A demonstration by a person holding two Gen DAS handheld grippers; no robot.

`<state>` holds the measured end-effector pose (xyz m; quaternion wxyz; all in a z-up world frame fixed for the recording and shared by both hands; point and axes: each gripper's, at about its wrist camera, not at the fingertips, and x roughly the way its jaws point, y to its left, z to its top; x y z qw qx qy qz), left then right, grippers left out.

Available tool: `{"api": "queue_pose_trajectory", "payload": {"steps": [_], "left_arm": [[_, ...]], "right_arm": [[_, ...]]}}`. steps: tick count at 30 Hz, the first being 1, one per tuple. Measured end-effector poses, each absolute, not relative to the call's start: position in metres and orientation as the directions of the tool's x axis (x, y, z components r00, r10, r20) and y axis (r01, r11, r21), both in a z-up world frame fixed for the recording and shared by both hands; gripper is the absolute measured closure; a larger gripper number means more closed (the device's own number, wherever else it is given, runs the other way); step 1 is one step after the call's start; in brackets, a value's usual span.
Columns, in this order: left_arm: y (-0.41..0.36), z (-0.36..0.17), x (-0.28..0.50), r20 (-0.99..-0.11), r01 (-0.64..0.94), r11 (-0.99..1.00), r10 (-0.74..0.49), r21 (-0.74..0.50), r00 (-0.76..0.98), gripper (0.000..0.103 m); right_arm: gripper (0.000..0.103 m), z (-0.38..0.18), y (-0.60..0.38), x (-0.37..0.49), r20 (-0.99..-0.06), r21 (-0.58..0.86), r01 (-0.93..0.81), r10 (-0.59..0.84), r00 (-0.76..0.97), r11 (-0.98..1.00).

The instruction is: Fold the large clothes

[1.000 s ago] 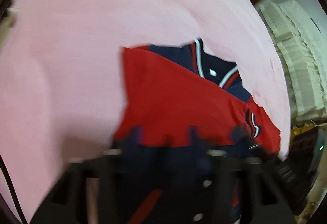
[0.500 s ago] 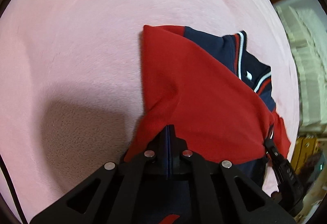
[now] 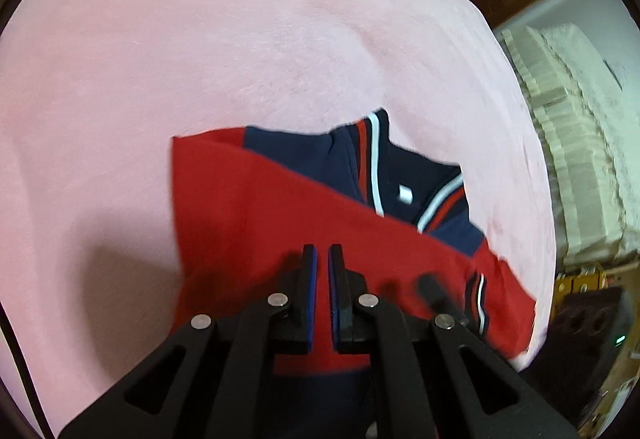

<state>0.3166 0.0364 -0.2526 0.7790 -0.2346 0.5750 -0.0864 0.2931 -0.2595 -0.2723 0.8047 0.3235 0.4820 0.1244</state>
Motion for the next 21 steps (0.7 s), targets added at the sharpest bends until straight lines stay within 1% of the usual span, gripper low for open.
{"api": "queue_pose_trajectory", "payload": {"steps": [3,4,5,7,8,9,10,11,12,14,15,16,18,19,20,21], "left_arm": [[0.044,-0.274,0.325,-0.865,-0.189,0.880,-0.353,-0.437,0.357,0.098],[0.047,-0.279,0.327,-0.866,-0.195,0.883,-0.337,-0.427,0.370,0.098],[0.049,-0.282,0.328,-0.867,-0.189,0.890,-0.323,-0.414,0.378,0.100],[0.057,-0.288,0.329,-0.861,-0.176,0.900,-0.300,-0.398,0.411,0.102],[0.062,-0.290,0.327,-0.851,-0.174,0.893,-0.315,-0.416,0.420,0.102],[0.070,-0.291,0.326,-0.844,-0.176,0.883,-0.333,-0.436,0.420,0.102],[0.075,-0.292,0.325,-0.840,-0.188,0.873,-0.342,-0.450,0.422,0.102],[0.080,-0.290,0.324,-0.855,-0.217,0.887,-0.288,-0.408,0.432,0.102],[0.083,-0.290,0.325,-0.865,-0.232,0.899,-0.243,-0.371,0.440,0.102],[0.094,-0.287,0.322,-0.870,-0.272,0.896,-0.204,-0.351,0.449,0.102],[0.096,-0.286,0.322,-0.877,-0.294,0.897,-0.175,-0.329,0.447,0.102],[0.096,-0.286,0.322,-0.880,-0.293,0.899,-0.176,-0.326,0.442,0.102],[0.095,-0.282,0.321,-0.897,-0.304,0.913,-0.125,-0.270,0.423,0.102],[0.095,-0.275,0.318,-0.894,-0.301,0.916,-0.114,-0.263,0.434,0.102],[0.094,-0.266,0.314,-0.883,-0.295,0.915,-0.119,-0.274,0.454,0.100],[0.094,-0.259,0.310,-0.875,-0.280,0.914,-0.137,-0.292,0.465,0.100]], "right_arm": [[0.103,-0.290,-0.244,0.309,-0.746,0.564,0.071,0.471,0.470,0.823],[0.103,-0.291,-0.245,0.311,-0.752,0.541,0.054,0.454,0.479,0.839],[0.103,-0.290,-0.252,0.309,-0.752,0.530,0.055,0.439,0.491,0.846],[0.103,-0.290,-0.268,0.304,-0.739,0.542,0.060,0.441,0.510,0.838],[0.103,-0.286,-0.276,0.298,-0.776,0.460,0.100,0.345,0.528,0.882],[0.103,-0.284,-0.283,0.293,-0.798,0.386,0.132,0.259,0.544,0.913],[0.103,-0.282,-0.295,0.288,-0.804,0.341,0.169,0.194,0.562,0.925],[0.103,-0.281,-0.311,0.285,-0.812,0.309,0.230,0.130,0.569,0.923],[0.103,-0.280,-0.321,0.281,-0.808,0.317,0.259,0.118,0.577,0.912],[0.103,-0.278,-0.330,0.277,-0.805,0.327,0.279,0.111,0.583,0.903],[0.103,-0.273,-0.326,0.276,-0.805,0.287,0.272,0.078,0.588,0.918],[0.103,-0.267,-0.321,0.274,-0.798,0.256,0.258,0.054,0.600,0.932],[0.103,-0.248,-0.309,0.268,-0.771,0.145,0.258,-0.054,0.635,0.955],[0.103,-0.238,-0.303,0.265,-0.748,0.125,0.253,-0.077,0.659,0.959],[0.103,-0.228,-0.302,0.264,-0.729,0.140,0.237,-0.062,0.681,0.961],[0.103,-0.221,-0.298,0.263,-0.721,0.187,0.208,-0.010,0.693,0.960]]}}
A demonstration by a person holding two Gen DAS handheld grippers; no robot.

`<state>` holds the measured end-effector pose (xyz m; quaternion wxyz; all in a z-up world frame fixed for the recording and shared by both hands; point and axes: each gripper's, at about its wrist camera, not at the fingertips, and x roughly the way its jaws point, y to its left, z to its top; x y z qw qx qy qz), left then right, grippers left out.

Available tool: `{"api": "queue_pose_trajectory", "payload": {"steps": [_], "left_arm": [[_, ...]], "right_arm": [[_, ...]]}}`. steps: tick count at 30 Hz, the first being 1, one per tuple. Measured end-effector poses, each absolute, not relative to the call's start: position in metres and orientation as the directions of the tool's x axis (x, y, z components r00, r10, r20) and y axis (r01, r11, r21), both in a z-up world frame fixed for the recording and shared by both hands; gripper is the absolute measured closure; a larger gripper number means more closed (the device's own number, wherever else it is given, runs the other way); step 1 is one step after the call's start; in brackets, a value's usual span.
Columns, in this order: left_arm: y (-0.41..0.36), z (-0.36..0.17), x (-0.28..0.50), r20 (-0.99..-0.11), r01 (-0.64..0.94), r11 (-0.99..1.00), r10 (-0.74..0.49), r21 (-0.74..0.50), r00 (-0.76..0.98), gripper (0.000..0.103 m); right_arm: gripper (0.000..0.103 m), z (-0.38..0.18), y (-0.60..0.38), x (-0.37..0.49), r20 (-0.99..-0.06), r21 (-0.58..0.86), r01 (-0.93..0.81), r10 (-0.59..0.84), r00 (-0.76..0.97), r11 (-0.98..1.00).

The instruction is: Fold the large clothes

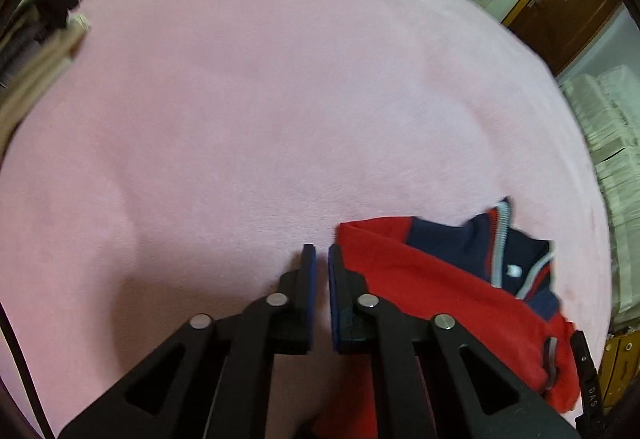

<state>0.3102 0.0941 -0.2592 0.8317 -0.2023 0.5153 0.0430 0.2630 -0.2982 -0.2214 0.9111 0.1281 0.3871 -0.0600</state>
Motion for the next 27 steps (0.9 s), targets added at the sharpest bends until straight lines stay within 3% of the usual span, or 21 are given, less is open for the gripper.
{"api": "queue_pose_trajectory", "payload": {"steps": [5,8,12,16,27], "left_arm": [[0.063,-0.256,0.298,-0.856,-0.210,0.868,-0.352,-0.450,0.380,0.100],[0.034,-0.270,0.288,-0.846,-0.207,0.842,-0.421,-0.499,0.325,0.100],[0.032,-0.292,0.270,-0.894,-0.244,0.875,-0.350,-0.419,0.279,0.100],[0.055,-0.292,0.264,-0.907,-0.268,0.885,-0.303,-0.381,0.292,0.102],[0.057,-0.283,0.269,-0.955,-0.206,0.950,-0.185,-0.234,0.231,0.102]], "right_arm": [[0.103,-0.246,-0.282,0.269,-0.742,0.530,0.197,0.339,0.578,0.825],[0.103,-0.279,-0.263,0.267,-0.759,0.603,0.277,0.432,0.487,0.748],[0.103,-0.290,-0.268,0.263,-0.782,0.568,0.280,0.401,0.477,0.774],[0.103,-0.278,-0.307,0.243,-0.838,0.394,0.301,0.205,0.506,0.868],[0.103,-0.268,-0.317,0.237,-0.862,0.384,0.344,0.200,0.466,0.857]]}}
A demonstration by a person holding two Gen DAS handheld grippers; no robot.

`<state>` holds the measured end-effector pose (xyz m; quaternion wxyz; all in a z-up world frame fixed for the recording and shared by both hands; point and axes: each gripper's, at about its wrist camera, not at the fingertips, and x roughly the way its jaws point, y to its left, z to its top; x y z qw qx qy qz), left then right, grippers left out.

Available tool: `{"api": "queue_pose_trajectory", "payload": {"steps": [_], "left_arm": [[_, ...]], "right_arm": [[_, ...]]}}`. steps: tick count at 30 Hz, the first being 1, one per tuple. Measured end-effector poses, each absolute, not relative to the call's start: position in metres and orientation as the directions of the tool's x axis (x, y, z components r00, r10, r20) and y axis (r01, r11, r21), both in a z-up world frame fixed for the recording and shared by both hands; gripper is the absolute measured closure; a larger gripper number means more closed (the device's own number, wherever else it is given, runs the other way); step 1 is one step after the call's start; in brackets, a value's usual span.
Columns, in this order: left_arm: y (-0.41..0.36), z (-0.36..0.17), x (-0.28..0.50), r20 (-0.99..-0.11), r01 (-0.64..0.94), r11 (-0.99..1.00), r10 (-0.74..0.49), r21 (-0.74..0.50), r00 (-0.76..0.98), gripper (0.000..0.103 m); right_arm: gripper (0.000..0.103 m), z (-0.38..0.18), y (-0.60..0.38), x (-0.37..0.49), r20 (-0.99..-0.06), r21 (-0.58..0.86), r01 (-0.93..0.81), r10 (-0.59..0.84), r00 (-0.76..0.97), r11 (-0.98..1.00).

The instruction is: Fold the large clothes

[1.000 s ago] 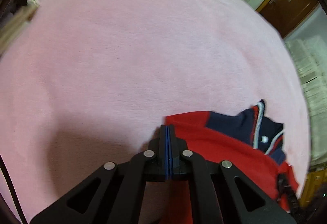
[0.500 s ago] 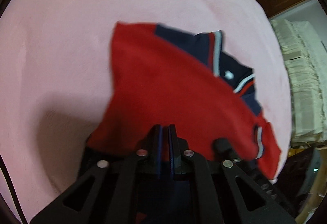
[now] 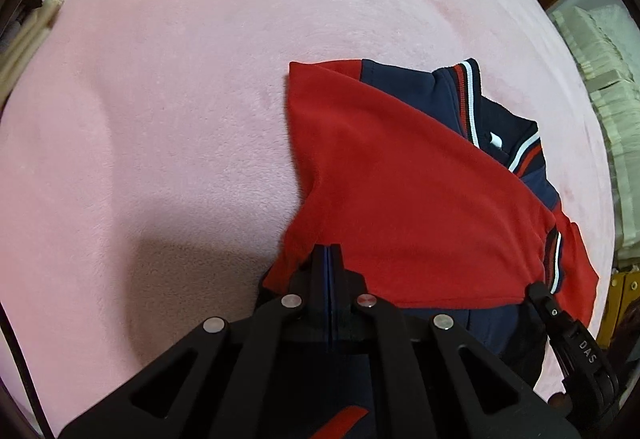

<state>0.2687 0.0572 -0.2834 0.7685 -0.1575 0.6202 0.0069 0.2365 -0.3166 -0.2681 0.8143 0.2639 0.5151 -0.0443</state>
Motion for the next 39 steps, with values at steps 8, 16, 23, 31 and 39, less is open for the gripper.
{"api": "queue_pose_trajectory", "payload": {"steps": [8,16,23,31,39], "left_arm": [[0.056,-0.239,0.258,-0.959,-0.142,0.984,-0.065,-0.107,0.277,0.034],[0.067,-0.207,0.231,-0.971,-0.044,0.999,-0.015,-0.026,0.238,0.013],[0.079,-0.178,0.194,-0.967,0.023,1.000,0.000,0.006,0.255,0.012],[0.070,-0.173,0.169,-0.966,0.057,0.998,0.010,0.025,0.258,0.010],[0.025,-0.179,0.162,-0.970,0.086,0.996,0.017,0.039,0.242,0.010]], "right_arm": [[0.099,-0.236,-0.285,0.238,-0.881,0.328,0.253,0.198,0.430,0.910],[0.031,-0.200,-0.255,0.203,-0.872,0.313,0.259,0.168,0.460,0.914],[0.030,-0.176,-0.238,0.176,-0.880,0.273,0.264,0.129,0.458,0.925],[0.030,-0.171,-0.241,0.152,-0.874,0.258,0.266,0.107,0.473,0.929],[0.030,-0.173,-0.270,0.130,-0.892,0.147,0.264,0.013,0.451,0.953]]}}
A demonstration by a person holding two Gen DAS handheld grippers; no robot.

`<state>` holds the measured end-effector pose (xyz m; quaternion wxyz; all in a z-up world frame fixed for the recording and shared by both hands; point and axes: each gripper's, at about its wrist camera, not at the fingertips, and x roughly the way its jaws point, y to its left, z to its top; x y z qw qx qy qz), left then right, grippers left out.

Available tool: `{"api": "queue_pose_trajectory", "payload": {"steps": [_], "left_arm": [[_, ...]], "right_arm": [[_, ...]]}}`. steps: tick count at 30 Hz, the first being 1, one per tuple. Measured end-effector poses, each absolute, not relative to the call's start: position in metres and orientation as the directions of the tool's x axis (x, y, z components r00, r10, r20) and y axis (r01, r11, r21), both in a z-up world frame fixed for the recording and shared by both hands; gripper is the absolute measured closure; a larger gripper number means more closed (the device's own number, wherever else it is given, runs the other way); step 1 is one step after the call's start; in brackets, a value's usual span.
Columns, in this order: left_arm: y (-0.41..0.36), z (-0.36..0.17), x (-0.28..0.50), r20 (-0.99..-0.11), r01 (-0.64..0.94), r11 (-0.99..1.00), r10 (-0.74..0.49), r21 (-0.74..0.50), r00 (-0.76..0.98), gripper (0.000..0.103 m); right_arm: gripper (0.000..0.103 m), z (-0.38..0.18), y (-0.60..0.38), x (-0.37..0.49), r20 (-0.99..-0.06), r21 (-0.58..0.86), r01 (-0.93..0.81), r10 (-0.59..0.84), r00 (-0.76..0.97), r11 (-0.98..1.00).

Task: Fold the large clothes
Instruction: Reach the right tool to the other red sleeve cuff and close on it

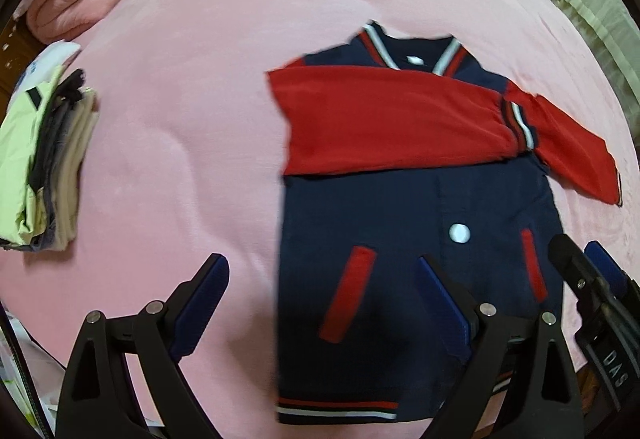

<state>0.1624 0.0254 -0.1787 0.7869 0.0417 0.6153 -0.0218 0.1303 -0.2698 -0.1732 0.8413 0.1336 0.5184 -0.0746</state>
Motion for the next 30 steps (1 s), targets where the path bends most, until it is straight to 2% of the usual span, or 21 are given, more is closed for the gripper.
{"api": "queue_pose_trajectory", "payload": {"steps": [3,17,30], "left_arm": [[0.000,-0.179,0.163,-0.973,0.090,0.996,-0.005,0.017,0.232,0.010],[-0.174,-0.160,0.184,-0.967,0.153,0.985,0.037,0.077,0.252,0.010],[-0.301,-0.180,0.219,-0.975,0.230,0.968,0.047,0.098,0.219,0.010]], "right_arm": [[0.030,-0.172,-0.294,0.124,-0.888,0.151,0.267,0.011,0.460,0.952],[0.030,-0.168,-0.454,0.122,-0.889,0.192,0.239,0.065,0.454,0.952],[0.030,-0.216,-0.595,0.132,-0.932,0.242,0.415,0.091,0.350,0.877]]}}
